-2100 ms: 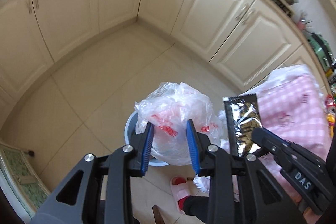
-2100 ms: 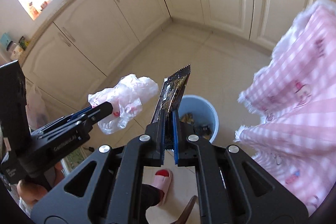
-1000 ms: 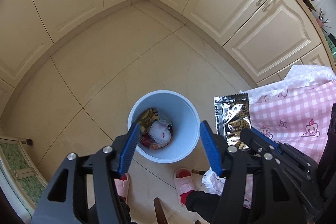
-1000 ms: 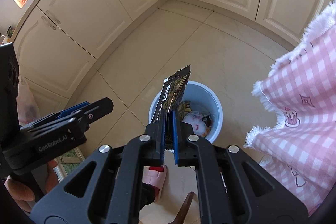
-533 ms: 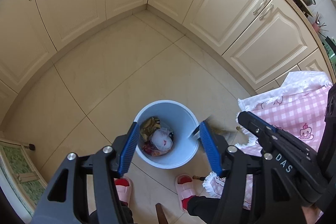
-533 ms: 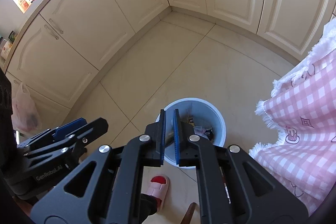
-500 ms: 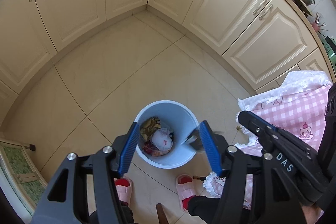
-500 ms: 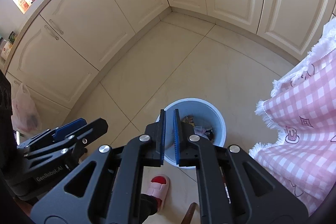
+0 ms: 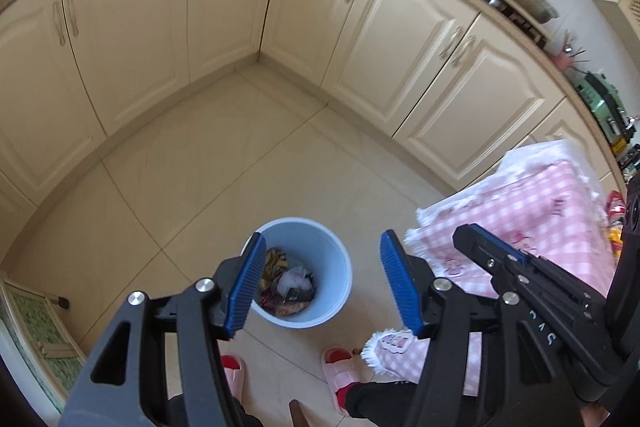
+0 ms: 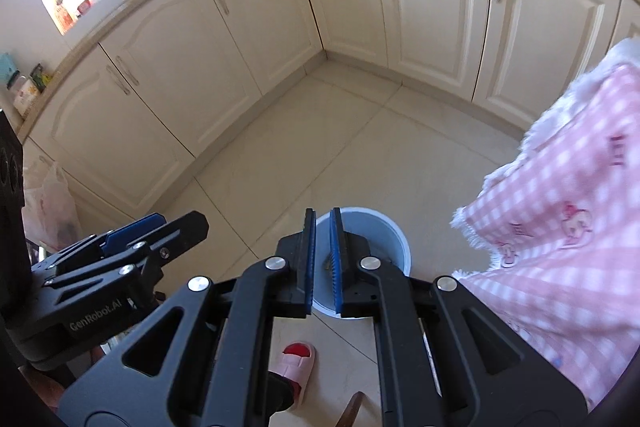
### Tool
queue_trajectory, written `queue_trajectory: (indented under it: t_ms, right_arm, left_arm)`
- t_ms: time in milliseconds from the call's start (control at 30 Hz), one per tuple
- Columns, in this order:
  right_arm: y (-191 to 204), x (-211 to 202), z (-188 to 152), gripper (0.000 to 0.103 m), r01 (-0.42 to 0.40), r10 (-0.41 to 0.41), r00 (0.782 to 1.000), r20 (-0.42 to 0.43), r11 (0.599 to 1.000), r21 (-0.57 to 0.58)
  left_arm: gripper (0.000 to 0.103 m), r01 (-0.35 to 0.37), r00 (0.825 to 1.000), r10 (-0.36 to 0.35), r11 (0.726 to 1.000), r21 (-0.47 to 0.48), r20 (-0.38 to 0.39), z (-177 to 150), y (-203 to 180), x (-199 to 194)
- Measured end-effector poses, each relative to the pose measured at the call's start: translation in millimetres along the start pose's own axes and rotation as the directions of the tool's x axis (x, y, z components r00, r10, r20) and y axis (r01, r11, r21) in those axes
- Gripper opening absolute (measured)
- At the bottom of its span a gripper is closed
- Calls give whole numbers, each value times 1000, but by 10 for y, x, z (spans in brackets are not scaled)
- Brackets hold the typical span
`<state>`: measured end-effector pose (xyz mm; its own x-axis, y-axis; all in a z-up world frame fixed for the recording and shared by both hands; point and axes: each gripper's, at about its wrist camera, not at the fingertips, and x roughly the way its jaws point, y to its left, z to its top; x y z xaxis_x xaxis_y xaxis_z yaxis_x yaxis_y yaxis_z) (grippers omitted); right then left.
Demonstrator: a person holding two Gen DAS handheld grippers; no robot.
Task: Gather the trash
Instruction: 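Swing both open tools back over the table toward the remaining wrappers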
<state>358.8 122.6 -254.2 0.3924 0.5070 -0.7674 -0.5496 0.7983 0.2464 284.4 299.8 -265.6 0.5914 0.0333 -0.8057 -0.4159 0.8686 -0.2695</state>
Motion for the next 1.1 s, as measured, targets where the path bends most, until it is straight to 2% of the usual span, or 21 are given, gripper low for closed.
queue_trajectory:
  t_ms: [233,367,500,533,600,667,767,933,1067,1100]
  right_arm:
    - [55,-919,-58,8,-1,5,988,153,1000,-28]
    - [23,-1474,-123,8,11,-3,970,244,999,-31]
    - [-153,-1995,-226,10,49,-44,945,325,999,-8]
    - [-180,-2081,-245,13,63,-59,939,337,998,1]
    - [-338,-2301,-337,35,107,-112,923,369,994,33]
    - [-486,-2453,-420,45,131,-144,911,386,990,58]
    - [-784,-2676,-553,45,161,-194,897,397,980,115]
    - [-1399,-2907,-789,49,213,-287,875,390,951,223]
    - [-1904,-2986,-957,50,243,-350,866,358,919,310]
    - [-2017,-2990,-988,51,249,-361,865,348,912,328]
  left_arm:
    - [59,30,990,-38,998,61,134,-82,-363,-782]
    - [63,61,971,-85,992,114,223,-164,-653,-1264]
    - [64,86,953,-133,981,177,274,-244,-972,-1598]
    - [64,97,947,-152,975,199,282,-270,-1096,-1673]
    - [64,113,941,-180,965,235,286,-292,-1316,-1743]
    - [65,128,938,-205,954,270,281,-345,-1501,-1768]
    - [65,159,938,-245,932,326,244,-440,-1828,-1737]
    - [65,265,936,-333,878,398,112,-571,-2401,-1495]
    - [65,306,937,-350,843,441,18,-663,-2840,-1203]
    - [65,330,932,-362,835,441,-13,-683,-2947,-1118]
